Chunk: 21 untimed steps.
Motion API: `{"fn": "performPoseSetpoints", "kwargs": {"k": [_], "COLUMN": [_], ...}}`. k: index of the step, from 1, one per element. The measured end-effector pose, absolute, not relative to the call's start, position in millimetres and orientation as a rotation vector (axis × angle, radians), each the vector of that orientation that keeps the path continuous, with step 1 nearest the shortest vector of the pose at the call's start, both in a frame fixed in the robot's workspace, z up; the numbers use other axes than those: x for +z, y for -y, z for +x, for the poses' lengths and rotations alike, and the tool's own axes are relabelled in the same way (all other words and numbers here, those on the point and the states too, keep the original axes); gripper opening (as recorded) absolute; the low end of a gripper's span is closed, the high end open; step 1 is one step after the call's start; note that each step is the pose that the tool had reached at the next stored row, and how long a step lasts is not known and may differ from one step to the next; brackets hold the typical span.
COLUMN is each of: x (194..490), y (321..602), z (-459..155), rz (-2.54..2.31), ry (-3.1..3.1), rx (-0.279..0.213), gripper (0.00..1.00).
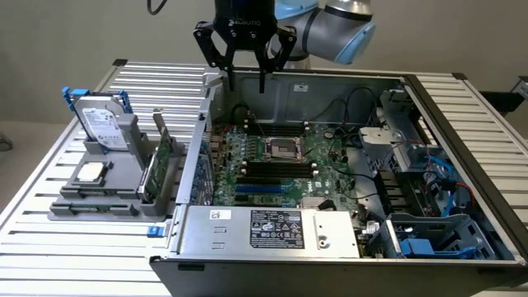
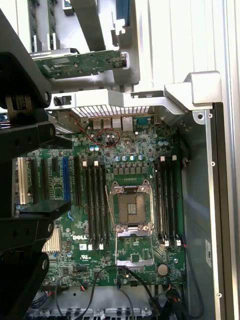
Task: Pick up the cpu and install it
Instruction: 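Reach for the cpu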
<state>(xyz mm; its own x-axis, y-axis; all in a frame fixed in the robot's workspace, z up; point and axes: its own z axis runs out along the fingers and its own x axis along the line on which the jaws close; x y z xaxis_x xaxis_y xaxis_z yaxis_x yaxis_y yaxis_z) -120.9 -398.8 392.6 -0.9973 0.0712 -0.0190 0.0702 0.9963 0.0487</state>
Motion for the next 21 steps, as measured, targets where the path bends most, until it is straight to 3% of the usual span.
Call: {"fn": "performPoseSetpoints", "kwargs": {"k": [5, 7, 11, 14, 21], "x": [393, 393, 393, 393, 392], "y": [399, 399, 398, 397, 393], "z": [-121, -121, -124, -130, -161], "rz": [0.110, 0.110, 0.111, 0.111, 0.112], "ry": [-3.118, -3.118, -3.119, -3.126, -3.137], "rx": [0.075, 0.075, 0.075, 0.075, 0.076], "gripper": [0.51, 0.38, 0.27, 0.11, 0.11]}}
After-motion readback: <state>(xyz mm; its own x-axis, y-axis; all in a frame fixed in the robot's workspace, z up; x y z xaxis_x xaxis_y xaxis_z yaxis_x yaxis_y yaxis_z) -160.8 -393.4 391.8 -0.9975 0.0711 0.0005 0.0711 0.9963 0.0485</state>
